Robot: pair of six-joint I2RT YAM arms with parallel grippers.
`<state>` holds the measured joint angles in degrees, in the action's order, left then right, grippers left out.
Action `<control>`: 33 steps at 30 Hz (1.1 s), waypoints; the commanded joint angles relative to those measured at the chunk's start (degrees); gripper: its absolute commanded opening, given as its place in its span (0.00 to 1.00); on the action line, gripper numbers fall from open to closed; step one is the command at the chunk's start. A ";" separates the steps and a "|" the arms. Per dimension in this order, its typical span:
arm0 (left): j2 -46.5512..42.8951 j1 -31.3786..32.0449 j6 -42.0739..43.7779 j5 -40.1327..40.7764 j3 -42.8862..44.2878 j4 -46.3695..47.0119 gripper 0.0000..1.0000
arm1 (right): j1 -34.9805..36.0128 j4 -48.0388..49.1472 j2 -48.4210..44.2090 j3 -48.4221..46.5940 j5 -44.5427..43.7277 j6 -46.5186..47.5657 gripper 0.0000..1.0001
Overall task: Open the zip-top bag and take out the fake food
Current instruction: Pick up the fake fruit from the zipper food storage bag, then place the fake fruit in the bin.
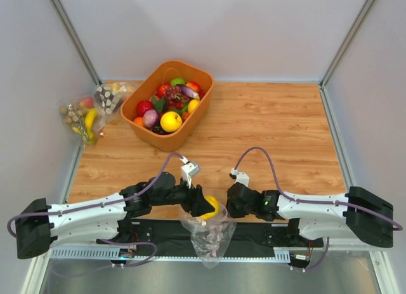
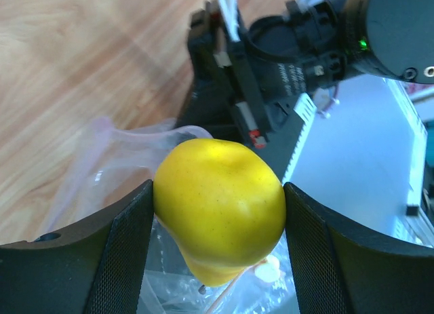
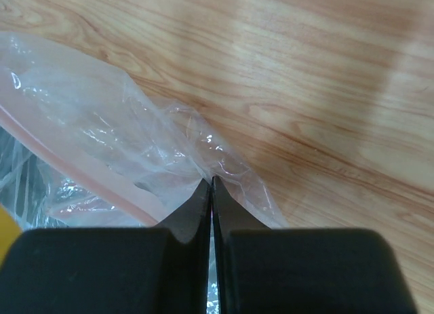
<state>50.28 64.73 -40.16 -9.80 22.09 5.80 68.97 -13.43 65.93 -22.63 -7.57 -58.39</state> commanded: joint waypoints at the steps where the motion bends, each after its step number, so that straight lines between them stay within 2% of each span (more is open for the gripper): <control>1: 2.18 -0.22 0.52 -9.60 5.68 2.02 0.37 | 0.03 -5.55 0.51 -3.55 -5.34 2.66 0.00; 5: 0.26 -0.30 0.79 -11.29 7.18 0.52 0.37 | -2.34 -6.26 -1.15 -4.61 -5.87 3.98 0.00; 8: -2.81 -0.39 1.40 -9.63 7.27 1.31 0.37 | -2.88 -6.34 -2.12 -5.75 -5.96 4.95 0.00; 14: -3.70 -0.48 6.58 -0.58 10.78 -1.40 0.37 | -2.70 -6.60 -2.91 -7.51 -4.29 5.39 0.00; 19: -3.09 -2.76 13.78 7.25 19.82 -10.80 0.37 | -4.45 -10.91 -5.11 -9.01 -7.11 8.02 0.00; 21: -2.30 -7.74 15.02 5.60 24.12 -14.04 0.38 | -8.40 -11.09 -5.81 -9.45 -5.79 9.95 0.00; 24: 0.68 -15.65 16.34 -1.34 29.39 -17.57 0.38 | -14.11 -12.32 -6.60 -11.29 -3.94 14.08 0.00; 29: 4.47 -25.42 21.43 -2.85 38.89 -26.09 0.38 | -24.66 -16.01 -7.75 -15.16 -0.78 21.20 0.00; 30: 5.87 -28.92 21.79 -3.11 41.87 -26.98 0.38 | -26.24 -16.45 -8.01 -15.51 0.01 22.26 0.00; 32: 7.28 -32.63 22.23 -1.81 44.70 -30.22 0.38 | -30.90 -17.59 -8.71 -16.38 0.98 24.54 0.00; 33: 9.20 -36.48 22.06 -0.23 47.32 -31.28 0.38 | -32.13 -18.03 -8.80 -16.56 1.50 25.16 0.00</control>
<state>57.06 34.57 -21.04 -10.94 63.53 -19.11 40.66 -28.71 58.52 -36.64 -8.25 -39.09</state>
